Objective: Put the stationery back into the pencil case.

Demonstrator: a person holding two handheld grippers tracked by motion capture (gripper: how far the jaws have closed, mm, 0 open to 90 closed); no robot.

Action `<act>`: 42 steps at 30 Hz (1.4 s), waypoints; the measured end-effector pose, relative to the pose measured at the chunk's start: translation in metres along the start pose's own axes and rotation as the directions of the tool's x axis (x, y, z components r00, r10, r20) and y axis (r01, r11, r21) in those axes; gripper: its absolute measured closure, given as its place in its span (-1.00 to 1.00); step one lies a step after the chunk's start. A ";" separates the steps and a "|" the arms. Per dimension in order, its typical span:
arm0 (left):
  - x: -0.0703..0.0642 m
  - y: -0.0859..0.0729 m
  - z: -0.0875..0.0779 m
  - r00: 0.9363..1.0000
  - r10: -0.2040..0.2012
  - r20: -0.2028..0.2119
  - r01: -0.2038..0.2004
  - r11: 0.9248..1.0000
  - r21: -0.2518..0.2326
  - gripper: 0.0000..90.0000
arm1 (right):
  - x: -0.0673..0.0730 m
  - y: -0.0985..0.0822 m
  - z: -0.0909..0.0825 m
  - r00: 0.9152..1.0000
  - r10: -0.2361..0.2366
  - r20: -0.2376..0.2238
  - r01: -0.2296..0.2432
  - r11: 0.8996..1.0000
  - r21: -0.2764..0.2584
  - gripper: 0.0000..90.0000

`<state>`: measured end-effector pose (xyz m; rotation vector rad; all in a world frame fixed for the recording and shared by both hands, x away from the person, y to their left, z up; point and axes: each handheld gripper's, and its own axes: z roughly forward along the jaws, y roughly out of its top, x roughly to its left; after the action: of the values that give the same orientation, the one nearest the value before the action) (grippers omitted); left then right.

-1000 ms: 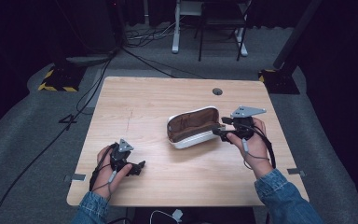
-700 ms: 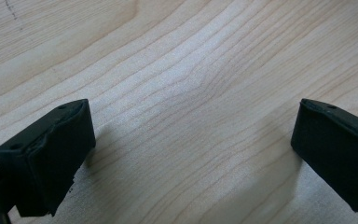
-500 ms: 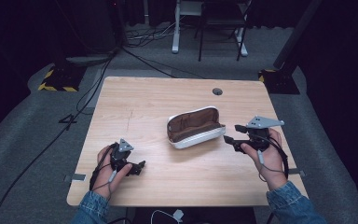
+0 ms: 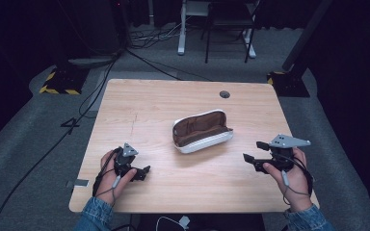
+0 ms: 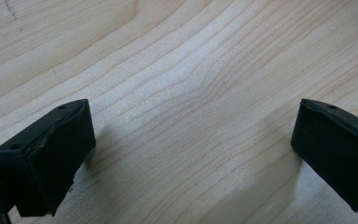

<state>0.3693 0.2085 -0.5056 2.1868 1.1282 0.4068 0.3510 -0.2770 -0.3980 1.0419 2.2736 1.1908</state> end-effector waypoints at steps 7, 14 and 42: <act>0.000 0.000 0.000 1.000 0.000 0.000 0.000 1.000 -0.001 -1.00 | 0.004 -0.015 -0.005 1.000 -0.003 0.014 0.003 1.000 0.018 -0.42; 0.000 0.000 0.001 1.000 -0.001 -0.001 0.001 1.000 -0.004 -1.00 | 0.002 -0.027 -0.007 1.000 0.011 0.019 -0.012 0.999 0.036 -0.45; 0.000 0.001 0.001 1.000 0.005 0.002 -0.005 1.000 0.000 -1.00 | -0.022 -0.099 0.023 0.999 0.033 0.039 -0.037 0.994 0.105 -0.63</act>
<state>0.3708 0.2076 -0.5056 2.1900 1.1215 0.4072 0.3364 -0.3179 -0.4930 1.1372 2.3202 1.0649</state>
